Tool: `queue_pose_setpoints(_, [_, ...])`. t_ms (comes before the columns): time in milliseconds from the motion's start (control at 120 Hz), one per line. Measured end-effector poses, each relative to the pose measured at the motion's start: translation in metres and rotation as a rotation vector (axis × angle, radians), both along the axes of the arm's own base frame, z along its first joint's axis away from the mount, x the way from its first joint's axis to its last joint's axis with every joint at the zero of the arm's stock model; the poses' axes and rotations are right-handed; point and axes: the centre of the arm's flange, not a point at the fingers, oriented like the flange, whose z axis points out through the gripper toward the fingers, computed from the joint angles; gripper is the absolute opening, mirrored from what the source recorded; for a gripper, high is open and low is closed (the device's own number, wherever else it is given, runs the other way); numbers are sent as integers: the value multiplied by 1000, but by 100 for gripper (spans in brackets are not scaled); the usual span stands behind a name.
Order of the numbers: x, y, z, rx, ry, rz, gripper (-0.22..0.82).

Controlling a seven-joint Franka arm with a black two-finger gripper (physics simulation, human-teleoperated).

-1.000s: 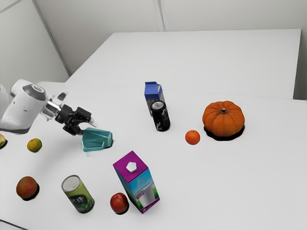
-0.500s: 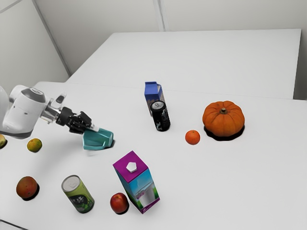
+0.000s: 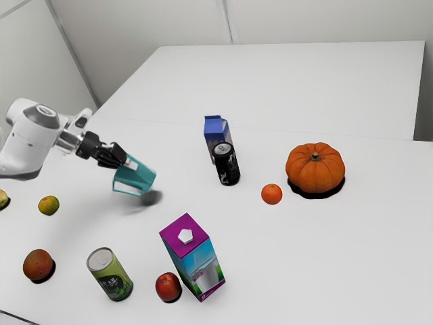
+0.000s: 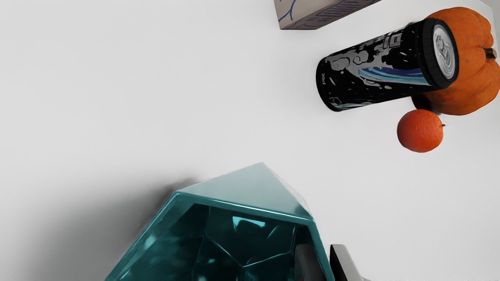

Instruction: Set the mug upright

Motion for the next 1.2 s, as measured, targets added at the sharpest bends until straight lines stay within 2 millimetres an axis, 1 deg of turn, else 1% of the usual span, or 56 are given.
queue_pose_setpoints(192, [3,-29,33,144,13,-114,-14])
queue_pose_setpoints(342, [1,-53,54,278,51,-185,-14])
queue_pose_setpoints(450, [-2,-68,69,357,72,-207,-14])
queue_pose_setpoints(558, [-14,-86,76,411,99,-217,-15])
queue_pose_setpoints(625, [-22,-94,74,432,116,-212,-15])
queue_pose_setpoints(733, [-31,-98,76,482,135,-184,-16])
queue_pose_setpoints(792, [-35,-107,71,509,144,-179,-17])
queue_pose_setpoints(942, [-36,-132,59,568,148,-166,-17])
queue_pose_setpoints(1050, [-33,-147,55,607,135,-149,-17])
queue_pose_setpoints(1200, [-32,-163,48,646,125,-119,-18])
